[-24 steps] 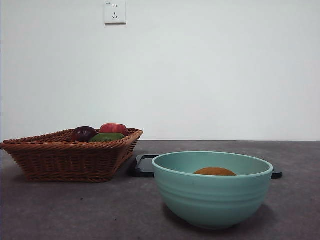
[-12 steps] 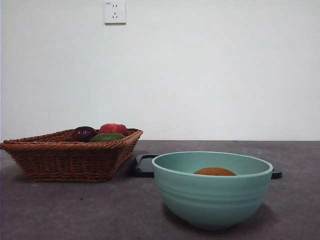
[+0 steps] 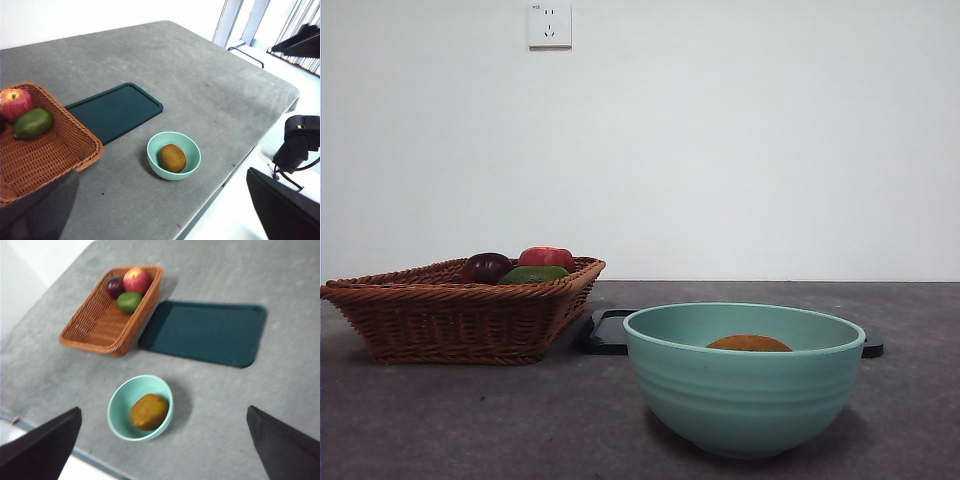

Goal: Pick up the wifruite, put it on the bowl, pick up the plate, put it on desk

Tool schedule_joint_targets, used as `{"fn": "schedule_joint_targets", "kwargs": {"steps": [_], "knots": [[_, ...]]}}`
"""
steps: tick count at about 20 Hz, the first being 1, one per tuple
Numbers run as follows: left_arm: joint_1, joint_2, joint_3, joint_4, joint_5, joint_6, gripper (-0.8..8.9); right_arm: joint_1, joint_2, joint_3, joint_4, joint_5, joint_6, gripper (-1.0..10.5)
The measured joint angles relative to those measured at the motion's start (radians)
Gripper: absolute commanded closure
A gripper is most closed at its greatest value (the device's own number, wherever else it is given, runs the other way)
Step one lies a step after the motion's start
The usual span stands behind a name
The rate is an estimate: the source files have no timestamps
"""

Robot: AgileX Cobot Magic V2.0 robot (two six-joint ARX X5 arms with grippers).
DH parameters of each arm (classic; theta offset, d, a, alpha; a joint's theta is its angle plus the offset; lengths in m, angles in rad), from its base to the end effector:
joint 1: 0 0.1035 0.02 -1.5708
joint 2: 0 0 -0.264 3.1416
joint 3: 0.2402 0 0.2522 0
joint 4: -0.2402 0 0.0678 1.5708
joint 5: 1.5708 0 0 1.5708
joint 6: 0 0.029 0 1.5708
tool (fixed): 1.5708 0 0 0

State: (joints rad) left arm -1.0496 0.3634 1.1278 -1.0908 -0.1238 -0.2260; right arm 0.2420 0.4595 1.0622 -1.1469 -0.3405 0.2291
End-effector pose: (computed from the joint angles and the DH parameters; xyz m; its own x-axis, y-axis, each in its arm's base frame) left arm 0.0031 0.0018 0.3792 0.5751 -0.7537 -0.3182 0.7462 0.6427 -0.1737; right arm 0.0293 0.0172 0.3596 0.7029 0.5175 -0.4880 -0.3760 0.8527 0.3627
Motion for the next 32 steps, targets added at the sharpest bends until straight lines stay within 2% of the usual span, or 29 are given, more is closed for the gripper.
{"fn": "schedule_joint_targets", "kwargs": {"steps": [6,10,19,23,29,32], "knots": [[0.0,0.0,0.0,0.0,0.0,0.004,2.17,0.002,0.232,0.0,0.003,-0.063,-0.005,3.6],[0.0,0.0,0.0,0.0,0.0,0.019,2.17,0.062,0.425,0.0,0.008,-0.066,-0.015,3.6],[0.0,0.0,0.0,0.0,-0.001,0.026,2.17,0.277,0.793,0.0,0.1,0.144,-0.016,3.6],[0.0,0.0,0.0,0.0,-0.001,0.026,2.17,0.346,0.938,0.0,0.146,0.208,-0.016,3.6],[0.0,0.0,0.0,0.0,-0.001,0.026,2.17,0.389,1.089,0.0,0.149,0.275,-0.016,3.6],[0.0,0.0,0.0,0.0,-0.001,0.026,2.17,0.391,1.122,0.0,0.161,0.288,-0.016,4.3]]}}
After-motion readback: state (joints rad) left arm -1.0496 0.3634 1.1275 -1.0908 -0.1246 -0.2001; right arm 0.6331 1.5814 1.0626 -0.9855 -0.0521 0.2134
